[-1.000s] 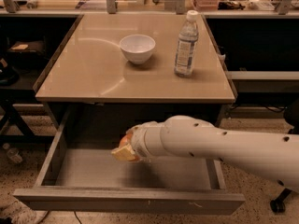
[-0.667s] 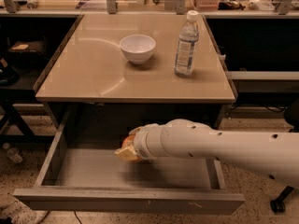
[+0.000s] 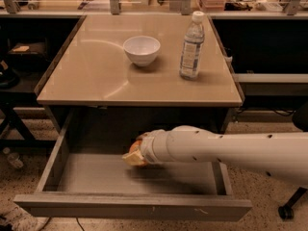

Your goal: Place orange into top drawer

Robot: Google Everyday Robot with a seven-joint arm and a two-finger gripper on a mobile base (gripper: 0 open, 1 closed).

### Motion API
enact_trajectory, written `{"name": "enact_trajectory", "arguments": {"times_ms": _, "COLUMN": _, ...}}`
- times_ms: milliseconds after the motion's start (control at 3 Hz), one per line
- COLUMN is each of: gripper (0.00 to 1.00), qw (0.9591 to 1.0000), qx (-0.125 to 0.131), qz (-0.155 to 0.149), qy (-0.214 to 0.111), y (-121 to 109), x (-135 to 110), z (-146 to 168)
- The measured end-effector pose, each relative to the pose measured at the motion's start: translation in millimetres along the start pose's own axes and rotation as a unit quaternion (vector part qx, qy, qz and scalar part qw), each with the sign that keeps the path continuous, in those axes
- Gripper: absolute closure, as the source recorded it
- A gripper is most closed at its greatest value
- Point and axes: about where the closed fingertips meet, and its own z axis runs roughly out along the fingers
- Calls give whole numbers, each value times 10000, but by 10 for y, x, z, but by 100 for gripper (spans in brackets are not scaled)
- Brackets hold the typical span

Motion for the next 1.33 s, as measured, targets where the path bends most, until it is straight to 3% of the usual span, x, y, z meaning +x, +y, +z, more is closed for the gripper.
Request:
{"name": "enact_trajectory", "arguments": {"times_ms": 1000, "gripper": 100, "qw": 9991, "qx": -127, "qz": 315, "qy": 253, "y": 21, "x": 190, "z": 205}}
{"name": "enact_trajectory", "arguments": {"times_ms": 1333, "gripper": 85, "qw": 9990, "qx": -133, "qz": 324, "qy": 265, "y": 22, "x": 190, "z": 210}}
